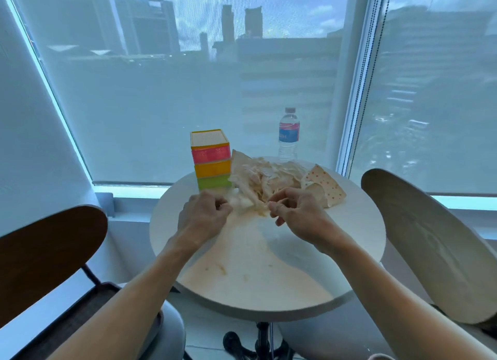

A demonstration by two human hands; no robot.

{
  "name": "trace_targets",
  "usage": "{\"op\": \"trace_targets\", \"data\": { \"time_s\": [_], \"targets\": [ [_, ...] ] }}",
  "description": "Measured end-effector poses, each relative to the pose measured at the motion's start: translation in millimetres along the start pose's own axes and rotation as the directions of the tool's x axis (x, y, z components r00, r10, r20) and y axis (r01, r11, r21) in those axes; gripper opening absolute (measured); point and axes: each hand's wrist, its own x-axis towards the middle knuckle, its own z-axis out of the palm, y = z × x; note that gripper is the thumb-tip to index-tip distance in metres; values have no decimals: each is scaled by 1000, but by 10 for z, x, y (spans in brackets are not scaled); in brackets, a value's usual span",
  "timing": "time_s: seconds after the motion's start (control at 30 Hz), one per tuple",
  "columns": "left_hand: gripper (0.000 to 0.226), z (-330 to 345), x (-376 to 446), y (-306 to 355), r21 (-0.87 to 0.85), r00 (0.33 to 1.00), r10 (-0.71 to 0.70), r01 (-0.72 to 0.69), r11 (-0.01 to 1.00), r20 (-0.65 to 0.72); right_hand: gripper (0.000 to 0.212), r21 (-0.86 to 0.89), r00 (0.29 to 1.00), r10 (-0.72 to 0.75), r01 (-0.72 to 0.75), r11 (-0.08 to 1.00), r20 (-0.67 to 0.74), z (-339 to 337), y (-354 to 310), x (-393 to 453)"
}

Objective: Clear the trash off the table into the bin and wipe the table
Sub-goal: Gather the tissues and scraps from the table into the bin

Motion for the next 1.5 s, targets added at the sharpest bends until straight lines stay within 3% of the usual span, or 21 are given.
{"op": "trace_targets", "data": {
  "time_s": [0.07,0.27,0.4,0.5,0.63,0.77,0.93,1.03,1.13,1.23,1.33,1.5],
  "targets": [
    [15,-100,-18,-11,-111,999,46,-48,993,-22,5,-28,1000,0,0,1000,22,69,-9,35],
    [11,-429,-153,38,-474,982,169,-109,874,85,45,-150,993,12,6,989,120,324,-72,106],
    [6,-565,-188,33,-653,961,210,-44,756,179,15,-120,992,-82,94,988,101,459,-125,131],
    [6,-585,-138,-22,-705,966,190,-12,709,175,16,-76,990,-120,125,989,73,479,-205,140],
    [31,-526,-66,-86,-718,968,149,41,695,200,19,82,983,-161,153,985,92,499,-356,145],
    [36,-421,-104,-124,-744,949,220,22,668,225,18,-212,962,-257,272,939,95,637,-344,155],
    [9,-305,-97,-247,-762,976,170,-8,648,134,5,-260,927,-36,142,955,374,525,-378,182],
    [8,-284,-47,-311,-759,993,87,1,651,76,28,-399,983,35,40,916,180,451,-288,399],
    [9,-305,-15,-354,-754,994,72,11,657,77,42,-553,994,-95,50,832,-54,444,-201,582],
    [7,-324,-7,-394,-750,994,72,18,661,87,43,-681,991,-124,53,731,-56,511,-135,667],
    [9,-328,-8,-427,-739,991,85,19,673,102,28,-736,994,-111,72,674,-4,585,-71,733],
    [8,-323,-3,-402,-745,991,81,28,666,109,14,-558,980,-171,85,825,-103,479,-169,705]
  ]
}}
